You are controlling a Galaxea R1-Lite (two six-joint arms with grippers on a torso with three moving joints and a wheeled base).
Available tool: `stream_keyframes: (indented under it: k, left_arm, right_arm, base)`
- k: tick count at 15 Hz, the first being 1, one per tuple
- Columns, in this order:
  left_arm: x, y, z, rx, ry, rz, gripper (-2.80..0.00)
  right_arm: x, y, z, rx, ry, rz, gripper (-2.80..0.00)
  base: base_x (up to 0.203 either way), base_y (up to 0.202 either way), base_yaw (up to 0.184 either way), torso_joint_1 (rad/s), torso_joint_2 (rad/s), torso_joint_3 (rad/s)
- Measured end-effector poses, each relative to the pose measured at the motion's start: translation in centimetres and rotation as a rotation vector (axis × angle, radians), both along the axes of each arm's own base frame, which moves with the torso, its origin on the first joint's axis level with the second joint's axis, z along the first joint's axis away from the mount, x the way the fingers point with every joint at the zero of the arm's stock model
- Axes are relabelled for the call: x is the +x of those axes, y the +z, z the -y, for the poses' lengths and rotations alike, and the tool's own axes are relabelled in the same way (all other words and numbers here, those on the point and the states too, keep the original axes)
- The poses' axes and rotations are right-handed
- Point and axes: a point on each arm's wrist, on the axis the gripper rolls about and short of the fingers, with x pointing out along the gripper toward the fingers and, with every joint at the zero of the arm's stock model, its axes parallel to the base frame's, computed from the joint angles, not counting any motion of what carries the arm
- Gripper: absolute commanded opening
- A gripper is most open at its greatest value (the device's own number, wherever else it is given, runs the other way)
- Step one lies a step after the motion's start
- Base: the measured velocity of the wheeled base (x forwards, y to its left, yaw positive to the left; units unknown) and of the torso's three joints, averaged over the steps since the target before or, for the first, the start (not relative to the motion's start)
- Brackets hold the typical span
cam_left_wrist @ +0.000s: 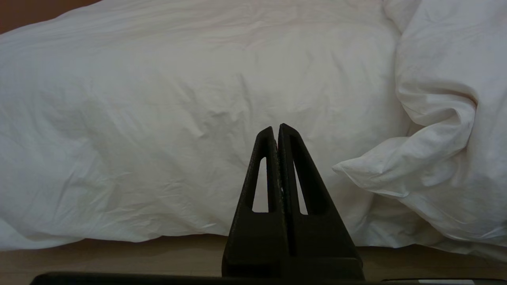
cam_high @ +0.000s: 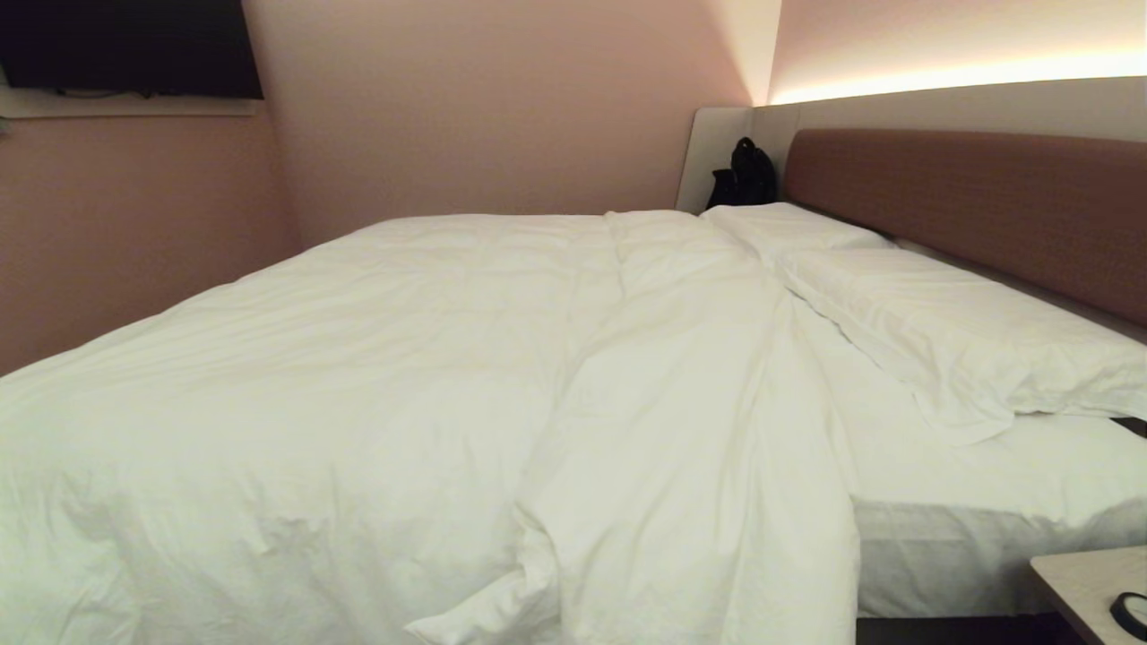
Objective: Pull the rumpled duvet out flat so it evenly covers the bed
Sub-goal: Flatten the corners of the folded blanket
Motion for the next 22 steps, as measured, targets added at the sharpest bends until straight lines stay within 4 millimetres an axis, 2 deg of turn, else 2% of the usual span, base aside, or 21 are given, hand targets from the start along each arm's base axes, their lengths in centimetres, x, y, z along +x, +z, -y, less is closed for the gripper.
stream_keyframes:
  k: [2, 5, 8, 11, 14, 17, 19, 22]
  left_arm:
    - [0.0, 0.0, 0.0, 0.0, 0.0, 0.0, -2.8]
    - [0.0, 0.0, 0.0, 0.0, 0.0, 0.0, -2.8]
    - [0.0, 0.0, 0.0, 0.0, 0.0, 0.0, -2.8]
    - [0.0, 0.0, 0.0, 0.0, 0.0, 0.0, -2.8]
    - [0.0, 0.0, 0.0, 0.0, 0.0, 0.0, -2.8]
    - [0.0, 0.0, 0.0, 0.0, 0.0, 0.0, -2.8]
    - [0.0, 0.0, 0.0, 0.0, 0.0, 0.0, -2.8]
    - [0.0, 0.0, 0.0, 0.0, 0.0, 0.0, -2.8]
  right_arm:
    - [1.5, 1.6, -0.1, 0.006, 0.023, -0.055, -2.8]
    - [5.5, 3.8, -0.2, 0.043, 0.062, -0.179, -2.8]
    - [11.5, 5.8, -0.5, 0.106, 0.084, -0.296, -2.8]
    - [18.3, 6.3, -0.7, 0.169, 0.098, -0.399, -2.8]
    - [24.7, 5.0, -1.2, 0.221, 0.131, -0.494, -2.8]
    - [29.5, 2.1, -2.2, 0.245, 0.172, -0.607, -2.8]
    - [31.3, -0.7, -3.0, 0.244, 0.188, -0.704, -2.8]
    - [31.6, -4.1, -3.5, 0.239, 0.182, -0.831, -2.8]
  base:
    - [0.0, 0.0, 0.0, 0.0, 0.0, 0.0]
    - [0.0, 0.0, 0.0, 0.0, 0.0, 0.0]
    - [0.0, 0.0, 0.0, 0.0, 0.0, 0.0]
    - [0.0, 0.0, 0.0, 0.0, 0.0, 0.0]
    - [0.0, 0.0, 0.0, 0.0, 0.0, 0.0]
    - [0.0, 0.0, 0.0, 0.0, 0.0, 0.0]
    - [0.0, 0.0, 0.0, 0.0, 0.0, 0.0]
    - [0.0, 0.0, 0.0, 0.0, 0.0, 0.0]
